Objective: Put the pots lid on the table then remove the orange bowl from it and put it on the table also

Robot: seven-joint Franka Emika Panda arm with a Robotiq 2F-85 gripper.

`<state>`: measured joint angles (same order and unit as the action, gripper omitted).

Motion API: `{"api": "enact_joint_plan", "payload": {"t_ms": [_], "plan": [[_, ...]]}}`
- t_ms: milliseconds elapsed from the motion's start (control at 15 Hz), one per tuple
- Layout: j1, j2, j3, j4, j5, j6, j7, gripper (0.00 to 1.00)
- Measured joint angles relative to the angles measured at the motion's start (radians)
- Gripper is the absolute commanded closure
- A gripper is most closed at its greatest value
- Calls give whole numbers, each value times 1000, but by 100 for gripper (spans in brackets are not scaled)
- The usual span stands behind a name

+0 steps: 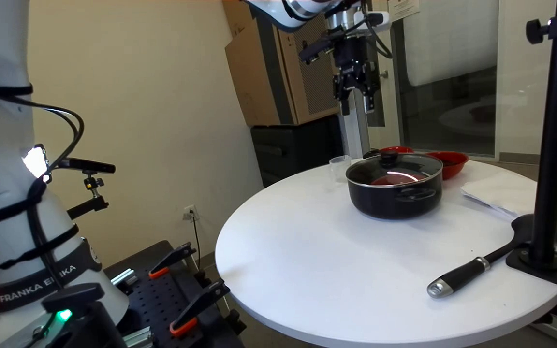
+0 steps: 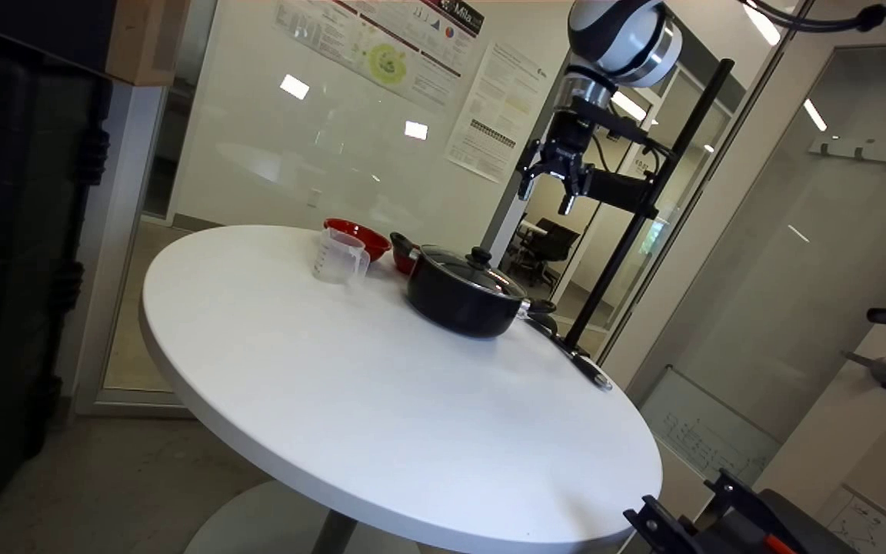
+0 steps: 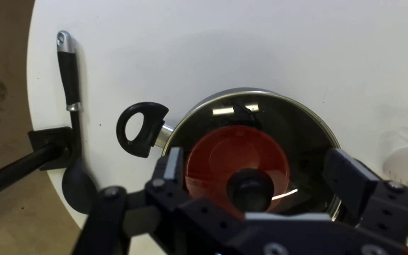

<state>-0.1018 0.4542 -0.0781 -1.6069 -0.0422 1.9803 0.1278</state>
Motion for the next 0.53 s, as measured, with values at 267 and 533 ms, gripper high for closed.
{"api": "enact_joint_plan", "payload": {"t_ms": [267,533], "plan": [[-10,141,0,172,0,-21,-63,0],[-11,266,2,344,0,-62,-88,0]]}}
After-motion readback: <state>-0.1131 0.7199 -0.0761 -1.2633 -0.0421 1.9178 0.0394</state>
